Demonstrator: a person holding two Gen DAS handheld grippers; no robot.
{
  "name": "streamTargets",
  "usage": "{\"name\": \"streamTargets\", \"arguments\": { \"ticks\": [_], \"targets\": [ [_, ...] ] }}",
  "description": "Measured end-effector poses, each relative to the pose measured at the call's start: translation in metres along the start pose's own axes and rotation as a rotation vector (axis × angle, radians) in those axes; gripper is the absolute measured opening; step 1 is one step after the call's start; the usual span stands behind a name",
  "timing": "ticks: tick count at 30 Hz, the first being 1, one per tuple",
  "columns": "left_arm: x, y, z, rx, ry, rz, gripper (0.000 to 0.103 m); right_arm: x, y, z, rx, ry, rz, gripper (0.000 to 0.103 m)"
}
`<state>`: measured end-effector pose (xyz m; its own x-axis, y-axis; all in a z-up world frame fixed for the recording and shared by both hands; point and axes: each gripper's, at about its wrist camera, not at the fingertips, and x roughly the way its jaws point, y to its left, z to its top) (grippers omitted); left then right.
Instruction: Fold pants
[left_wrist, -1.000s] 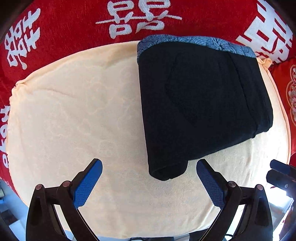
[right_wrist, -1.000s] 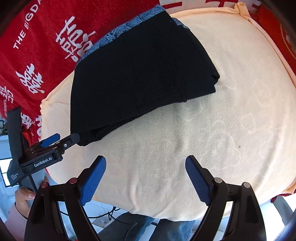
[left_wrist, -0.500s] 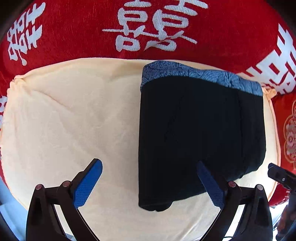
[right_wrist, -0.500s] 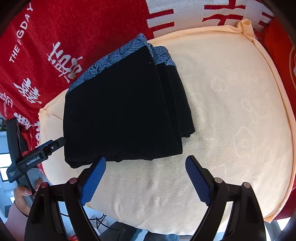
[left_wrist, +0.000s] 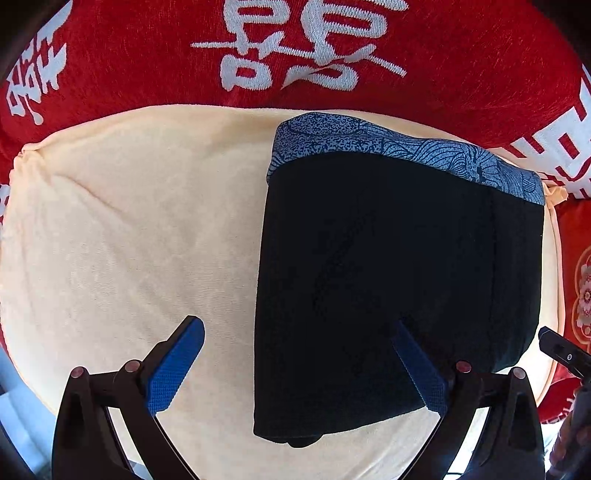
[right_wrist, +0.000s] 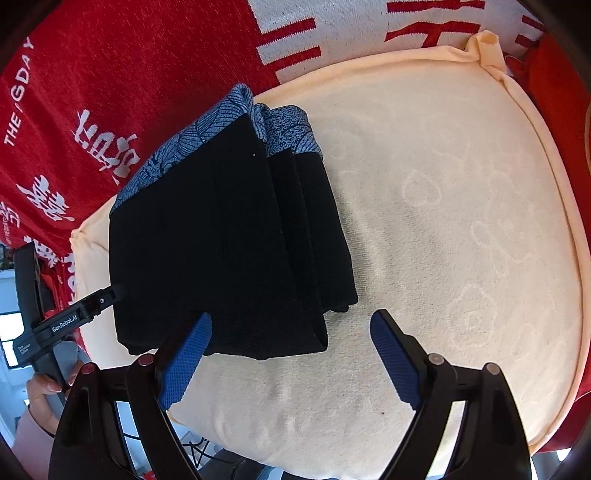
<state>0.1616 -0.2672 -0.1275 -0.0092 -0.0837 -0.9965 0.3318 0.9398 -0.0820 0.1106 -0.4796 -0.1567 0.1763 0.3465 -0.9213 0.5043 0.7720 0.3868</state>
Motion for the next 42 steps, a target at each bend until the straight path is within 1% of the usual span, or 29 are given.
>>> {"name": "streamTargets", "arguments": {
  "ticks": [7, 13, 15, 19, 21, 23, 26, 29, 32, 34, 36, 40, 42],
  "targets": [
    [-0.001, 0.004, 0.002, -0.014, -0.019, -0.015, 0.102, 0.003, -0.010, 0.009, 0.015, 0.002, 0.077, 0.090],
    [0.002, 0.008, 0.006, -0.032, -0.016, -0.023, 0.102, 0.004, -0.016, 0.023, 0.004, -0.002, 0.098, 0.090],
    [0.002, 0.008, 0.007, -0.032, -0.016, -0.022, 0.102, 0.005, -0.019, 0.024, 0.008, -0.003, 0.103, 0.099],
    [0.002, 0.010, 0.010, -0.020, -0.015, -0.039, 0.102, 0.007, -0.024, 0.029, 0.012, 0.013, 0.134, 0.100],
    [0.002, 0.010, 0.014, -0.007, -0.022, -0.065, 0.102, 0.008, -0.025, 0.032, 0.001, 0.018, 0.153, 0.100],
    [0.002, 0.014, 0.017, 0.003, -0.018, -0.109, 0.102, 0.008, -0.027, 0.035, -0.010, 0.022, 0.176, 0.100],
    [0.009, 0.022, 0.025, 0.005, 0.010, -0.198, 0.102, 0.012, -0.029, 0.041, -0.016, 0.034, 0.227, 0.101],
    [0.017, 0.033, 0.032, 0.009, 0.032, -0.272, 0.102, 0.017, -0.031, 0.046, -0.031, 0.043, 0.247, 0.101],
    [0.026, 0.044, 0.039, 0.000, 0.051, -0.393, 0.102, 0.024, -0.033, 0.053, -0.062, 0.053, 0.293, 0.101],
    [0.033, 0.048, 0.043, -0.003, 0.067, -0.446, 0.102, 0.030, -0.035, 0.057, -0.076, 0.067, 0.319, 0.101],
    [0.040, 0.048, 0.047, 0.015, 0.077, -0.482, 0.102, 0.039, -0.037, 0.062, -0.084, 0.090, 0.358, 0.101],
    [0.055, 0.038, 0.044, 0.058, 0.098, -0.501, 0.102, 0.051, -0.033, 0.069, -0.120, 0.126, 0.457, 0.101],
    [0.058, 0.033, 0.043, 0.067, 0.103, -0.508, 0.102, 0.058, -0.027, 0.071, -0.159, 0.140, 0.454, 0.102]
  ]
}}
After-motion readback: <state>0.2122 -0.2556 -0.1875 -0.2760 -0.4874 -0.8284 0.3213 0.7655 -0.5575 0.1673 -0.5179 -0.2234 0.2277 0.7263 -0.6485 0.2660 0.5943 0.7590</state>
